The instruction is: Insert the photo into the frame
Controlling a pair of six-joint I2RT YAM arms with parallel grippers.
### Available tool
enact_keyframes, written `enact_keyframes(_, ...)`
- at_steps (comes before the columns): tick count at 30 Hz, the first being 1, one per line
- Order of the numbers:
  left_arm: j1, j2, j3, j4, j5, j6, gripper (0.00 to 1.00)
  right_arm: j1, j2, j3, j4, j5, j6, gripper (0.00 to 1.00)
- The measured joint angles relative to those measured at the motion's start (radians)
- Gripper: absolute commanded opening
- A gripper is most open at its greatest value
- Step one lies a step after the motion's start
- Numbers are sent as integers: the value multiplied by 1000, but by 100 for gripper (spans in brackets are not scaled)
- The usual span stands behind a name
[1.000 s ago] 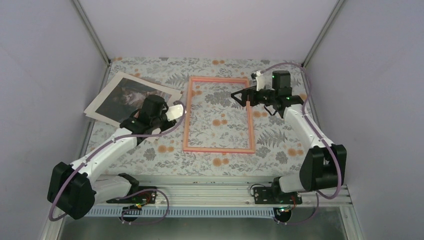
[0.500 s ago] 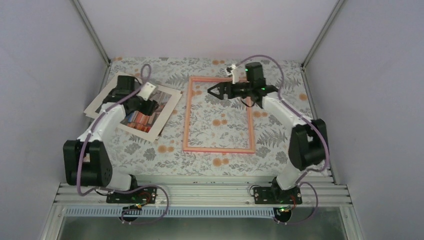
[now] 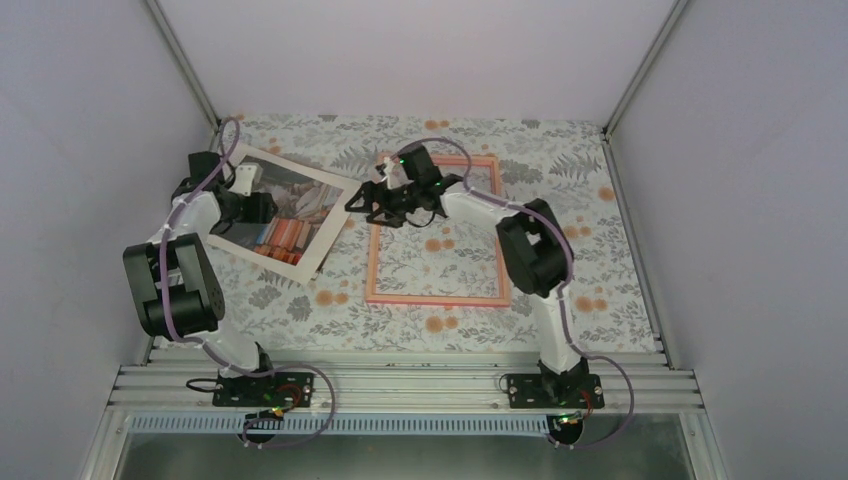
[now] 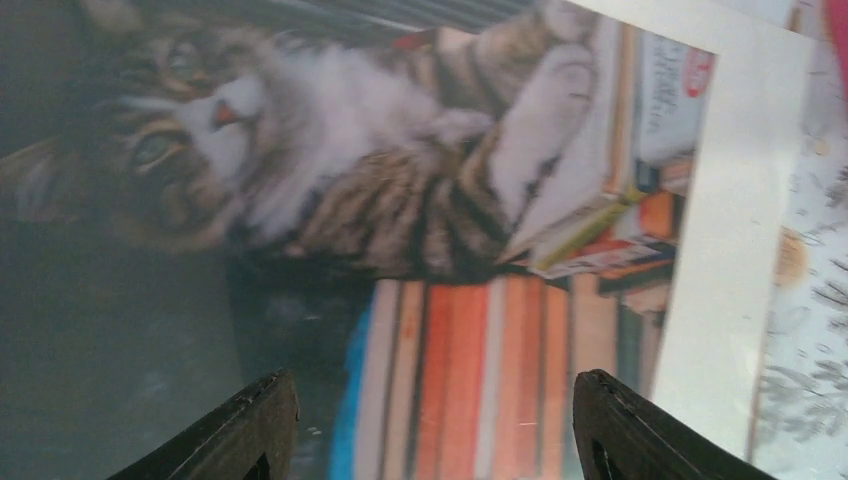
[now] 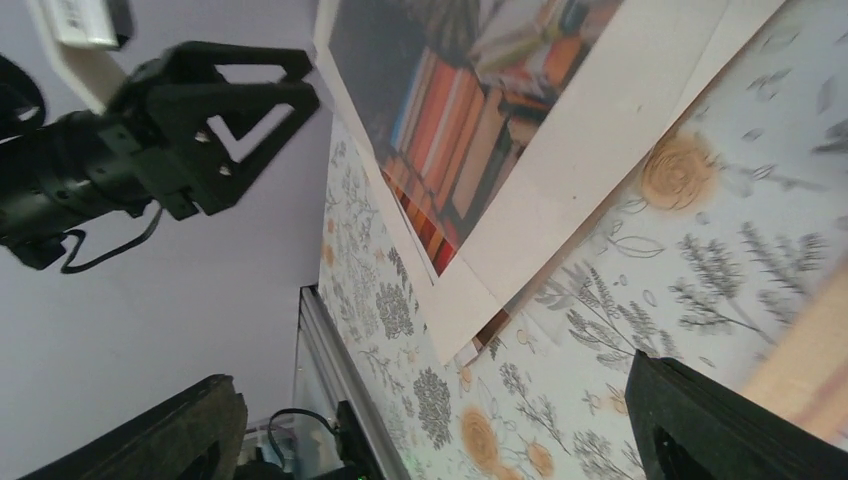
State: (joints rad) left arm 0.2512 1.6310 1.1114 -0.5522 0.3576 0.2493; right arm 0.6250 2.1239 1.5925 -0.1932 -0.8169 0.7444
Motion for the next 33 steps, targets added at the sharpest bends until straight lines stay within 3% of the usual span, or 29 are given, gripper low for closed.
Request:
enact_keyframes(6,71,43,-16,60,-5,-23,69,54,138,64,16,-9,123,87)
enact_keyframes(17,61,48,-97,132,-30,-44,68,118,162,106,49,58,339,86)
enact_keyframes(27,49,47,-143,169,-52,-48,68,90,181,72,-31,167,277,86)
enact_keyframes(33,34,47,-161,177,-55,-48,65,72,181,74,-28,151,241,87)
